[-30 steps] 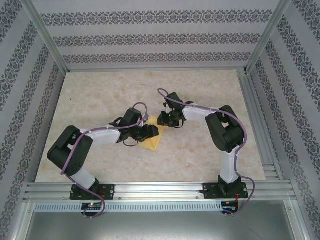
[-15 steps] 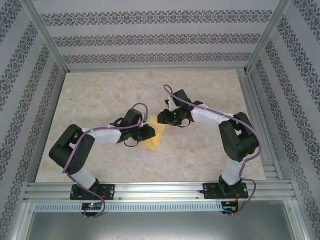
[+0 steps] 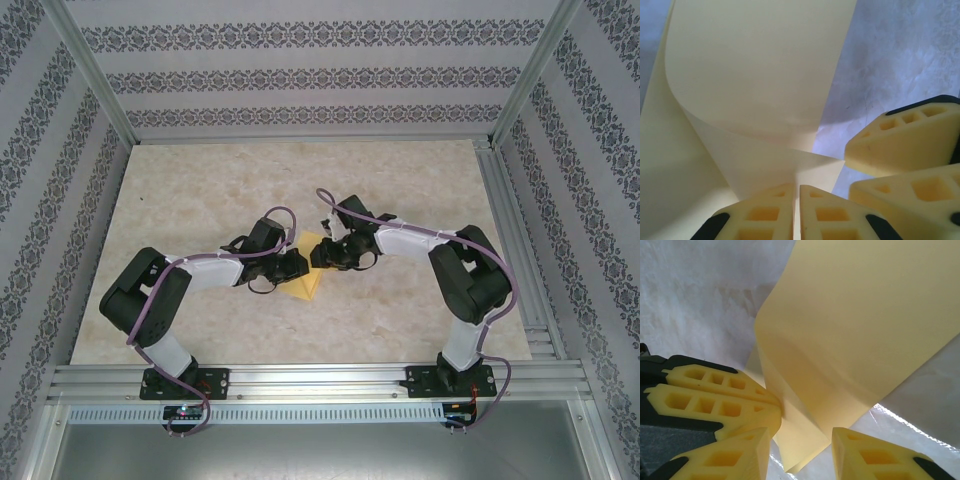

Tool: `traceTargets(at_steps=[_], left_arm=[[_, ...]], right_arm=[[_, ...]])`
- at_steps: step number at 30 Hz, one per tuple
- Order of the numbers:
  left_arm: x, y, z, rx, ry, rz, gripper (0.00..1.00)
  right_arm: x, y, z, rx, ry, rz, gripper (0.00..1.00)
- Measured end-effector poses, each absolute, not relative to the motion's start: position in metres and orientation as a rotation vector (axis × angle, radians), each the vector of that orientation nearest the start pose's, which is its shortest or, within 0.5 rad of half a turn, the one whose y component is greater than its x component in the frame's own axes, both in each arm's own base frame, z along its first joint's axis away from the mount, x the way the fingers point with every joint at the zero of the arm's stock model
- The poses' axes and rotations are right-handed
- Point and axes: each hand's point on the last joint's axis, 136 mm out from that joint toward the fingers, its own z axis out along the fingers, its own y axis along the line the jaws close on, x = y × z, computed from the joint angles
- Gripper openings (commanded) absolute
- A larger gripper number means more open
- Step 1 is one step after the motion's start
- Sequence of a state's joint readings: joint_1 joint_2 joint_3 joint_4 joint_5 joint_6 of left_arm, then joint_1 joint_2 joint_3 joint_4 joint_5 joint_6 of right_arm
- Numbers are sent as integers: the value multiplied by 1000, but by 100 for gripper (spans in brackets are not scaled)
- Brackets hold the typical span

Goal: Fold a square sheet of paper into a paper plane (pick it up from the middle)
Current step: Fold the triangle a second time at the center of the table.

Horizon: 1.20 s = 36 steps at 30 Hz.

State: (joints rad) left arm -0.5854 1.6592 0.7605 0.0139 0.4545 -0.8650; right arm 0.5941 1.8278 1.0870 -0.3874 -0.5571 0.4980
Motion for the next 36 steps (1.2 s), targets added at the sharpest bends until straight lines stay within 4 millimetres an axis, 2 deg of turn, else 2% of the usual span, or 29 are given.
traceTargets(at_steps=[5, 8, 14, 18, 29, 36], left_arm=[[281, -277, 45, -156, 2710, -1109, 11], [281, -277, 45, -156, 2710, -1109, 11], [281, -277, 45, -156, 2710, -1109, 11], [281, -277, 45, -156, 2710, -1109, 12], [280, -276, 34, -168, 2741, -1092, 15], [282, -279, 36, -164, 2737, -1099, 15]], right_arm=[[280, 299, 34, -310, 2903, 1021, 37], [279, 299, 30, -308, 2912, 1022, 32], [281, 305, 33, -319, 2881, 1077, 14], [283, 304, 33, -297, 2874, 1093, 9], [289, 296, 31, -253, 2876, 1084, 5], [289, 295, 27, -248, 2883, 1072, 6]])
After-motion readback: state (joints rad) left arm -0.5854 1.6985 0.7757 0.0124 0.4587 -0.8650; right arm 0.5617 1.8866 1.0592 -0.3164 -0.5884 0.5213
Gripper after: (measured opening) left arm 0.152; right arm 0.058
